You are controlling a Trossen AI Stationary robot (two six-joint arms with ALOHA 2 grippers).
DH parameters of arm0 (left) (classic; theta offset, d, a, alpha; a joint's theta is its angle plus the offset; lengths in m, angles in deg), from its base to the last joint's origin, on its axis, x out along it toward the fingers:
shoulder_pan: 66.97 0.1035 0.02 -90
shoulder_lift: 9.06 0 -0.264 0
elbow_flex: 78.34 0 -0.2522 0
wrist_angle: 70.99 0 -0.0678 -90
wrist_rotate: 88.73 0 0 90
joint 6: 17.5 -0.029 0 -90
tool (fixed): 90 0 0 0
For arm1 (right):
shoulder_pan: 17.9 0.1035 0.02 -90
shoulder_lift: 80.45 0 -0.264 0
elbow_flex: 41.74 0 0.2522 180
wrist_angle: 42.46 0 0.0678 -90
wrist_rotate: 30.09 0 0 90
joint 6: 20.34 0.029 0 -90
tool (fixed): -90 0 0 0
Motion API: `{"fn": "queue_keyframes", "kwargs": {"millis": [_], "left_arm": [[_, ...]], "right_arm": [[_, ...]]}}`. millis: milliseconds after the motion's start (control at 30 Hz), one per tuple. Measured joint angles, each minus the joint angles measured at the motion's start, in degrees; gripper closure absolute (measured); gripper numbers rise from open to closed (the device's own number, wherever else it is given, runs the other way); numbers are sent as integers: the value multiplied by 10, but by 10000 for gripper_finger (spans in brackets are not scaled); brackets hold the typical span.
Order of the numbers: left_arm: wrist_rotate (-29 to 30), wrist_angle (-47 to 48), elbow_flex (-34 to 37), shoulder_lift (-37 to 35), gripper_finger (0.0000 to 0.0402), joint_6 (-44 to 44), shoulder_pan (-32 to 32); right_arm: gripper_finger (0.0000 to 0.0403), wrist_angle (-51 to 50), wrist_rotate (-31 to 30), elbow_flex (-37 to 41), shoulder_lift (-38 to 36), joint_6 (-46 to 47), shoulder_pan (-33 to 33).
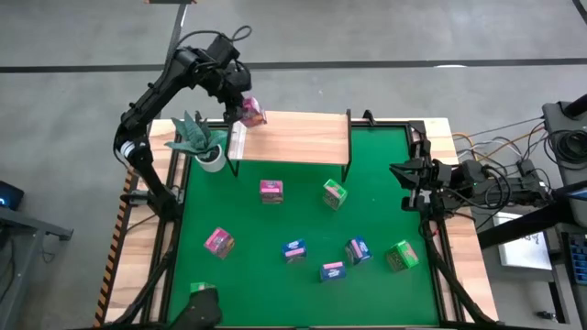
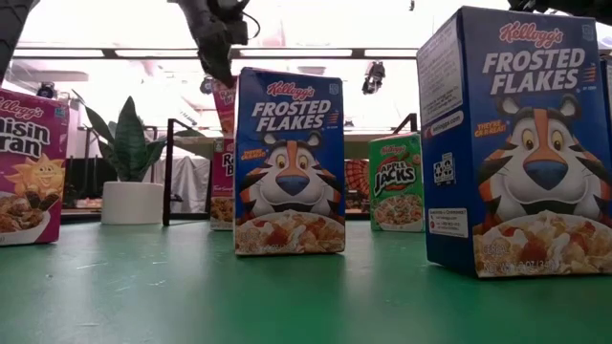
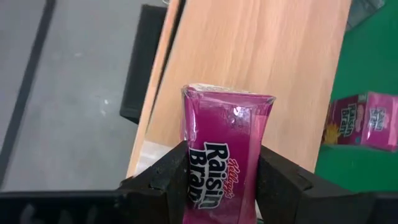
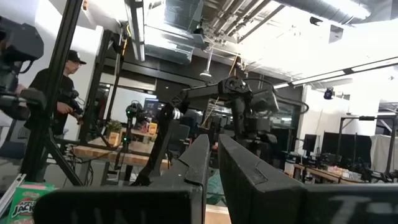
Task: Stack cereal on shelf
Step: Put the bottom right pink cereal box on the shelf
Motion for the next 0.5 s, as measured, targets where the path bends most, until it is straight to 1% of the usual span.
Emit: {"fn": "queue_keyframes", "kwargs": {"millis": [167, 267, 500], "left_arm": [[4, -14, 7, 18, 267, 0, 1], [2, -24, -1, 34, 259, 2, 1], [4, -23, -34, 63, 221, 7, 1]], "right_arm": [[374, 0, 0, 0, 0, 0, 0], [374, 0, 0, 0, 0, 0, 0], [374, 0, 0, 0, 0, 0, 0]]}}
